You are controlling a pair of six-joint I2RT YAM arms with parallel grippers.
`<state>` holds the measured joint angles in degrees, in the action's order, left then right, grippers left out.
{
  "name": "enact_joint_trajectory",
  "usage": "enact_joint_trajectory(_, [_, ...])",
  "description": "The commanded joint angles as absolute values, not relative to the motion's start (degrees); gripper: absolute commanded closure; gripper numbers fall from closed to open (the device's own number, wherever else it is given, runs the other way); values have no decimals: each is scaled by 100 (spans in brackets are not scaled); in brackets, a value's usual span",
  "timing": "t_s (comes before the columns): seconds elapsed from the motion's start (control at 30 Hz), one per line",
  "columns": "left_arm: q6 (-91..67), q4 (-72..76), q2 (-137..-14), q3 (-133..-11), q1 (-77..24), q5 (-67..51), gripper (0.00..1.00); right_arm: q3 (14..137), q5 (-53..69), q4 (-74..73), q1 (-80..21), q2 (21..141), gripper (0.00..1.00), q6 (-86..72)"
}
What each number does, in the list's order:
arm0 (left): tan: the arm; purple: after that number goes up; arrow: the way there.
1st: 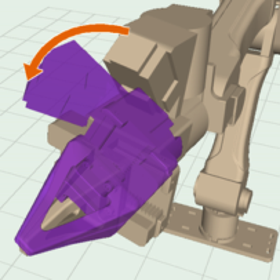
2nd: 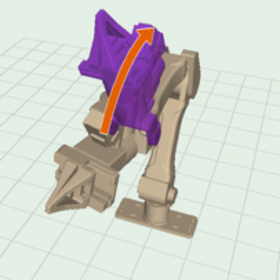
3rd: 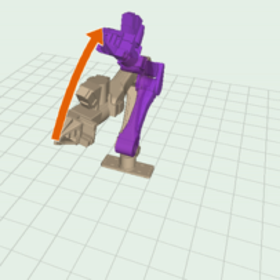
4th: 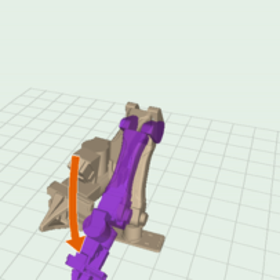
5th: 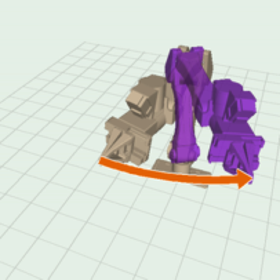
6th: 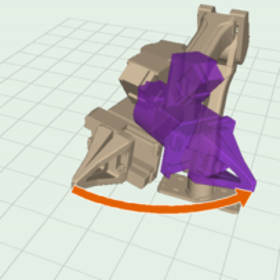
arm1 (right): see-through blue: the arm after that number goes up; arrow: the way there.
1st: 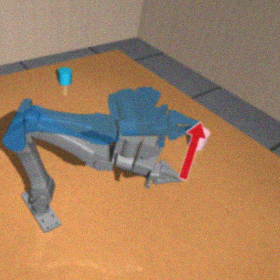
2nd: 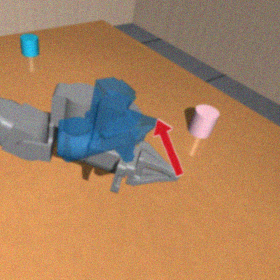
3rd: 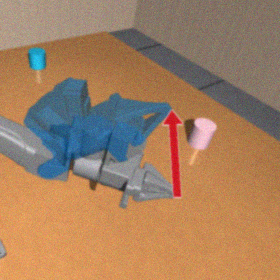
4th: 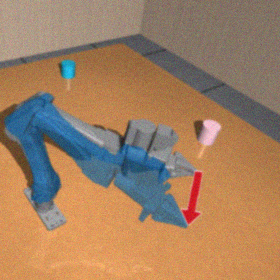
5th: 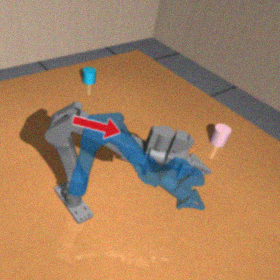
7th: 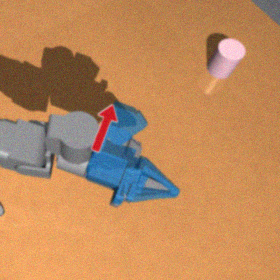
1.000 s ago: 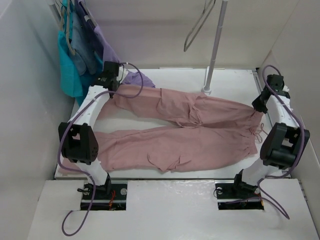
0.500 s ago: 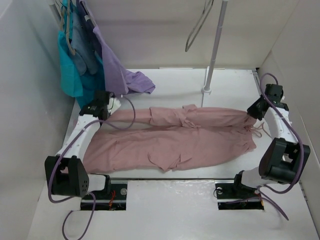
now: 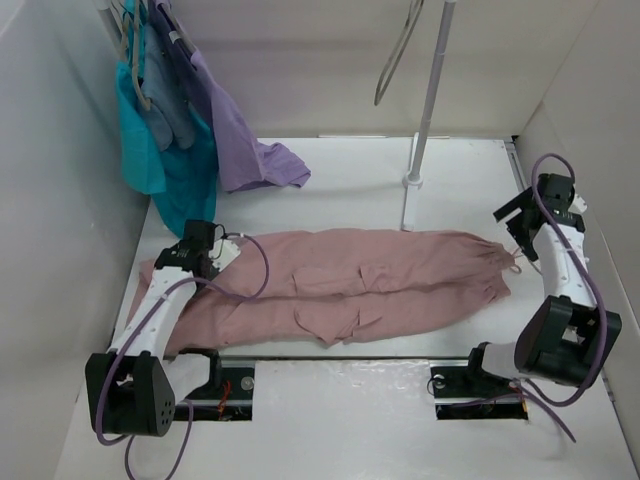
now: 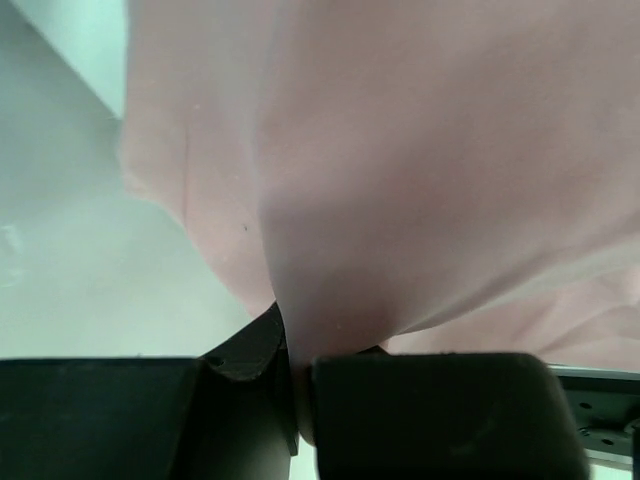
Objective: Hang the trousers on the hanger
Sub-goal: Fold the trousers at the center of the board.
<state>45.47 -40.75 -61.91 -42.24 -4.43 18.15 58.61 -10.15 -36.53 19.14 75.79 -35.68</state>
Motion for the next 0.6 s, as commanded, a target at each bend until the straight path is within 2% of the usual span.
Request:
enact_joint_trajectory(0.0, [4421, -4105, -5994, -4026, -431, 1644, 100, 6363, -1126, -3831, 1942, 7837, 0, -3770])
enact_joint_trajectory(0.3, [4315, -3999, -6047, -3973, -431, 1644, 100, 6161, -914, -3963, 1942, 8701, 0, -3894])
enact_joint_trajectory(0.43, [4315, -3946, -6047, -4025, -431, 1696, 98, 5881, -914, -4078, 1942, 8456, 10, -4017])
enact_joint_trajectory(0.47, [4315, -3894, -6047, -4025, -431, 1757, 98, 5758, -862, -4017, 1942, 8333, 18, -4095])
enact_joint_trajectory(0.5, [4315, -3841, -6047, -4025, -431, 1758, 98, 5757, -861, -4017, 1942, 8332, 21, -4165])
enact_joint_trajectory(0.57, [4315, -3841, -6047, -4025, -431, 1871, 98, 5695, -809, -4156, 1942, 8332, 23, -4166])
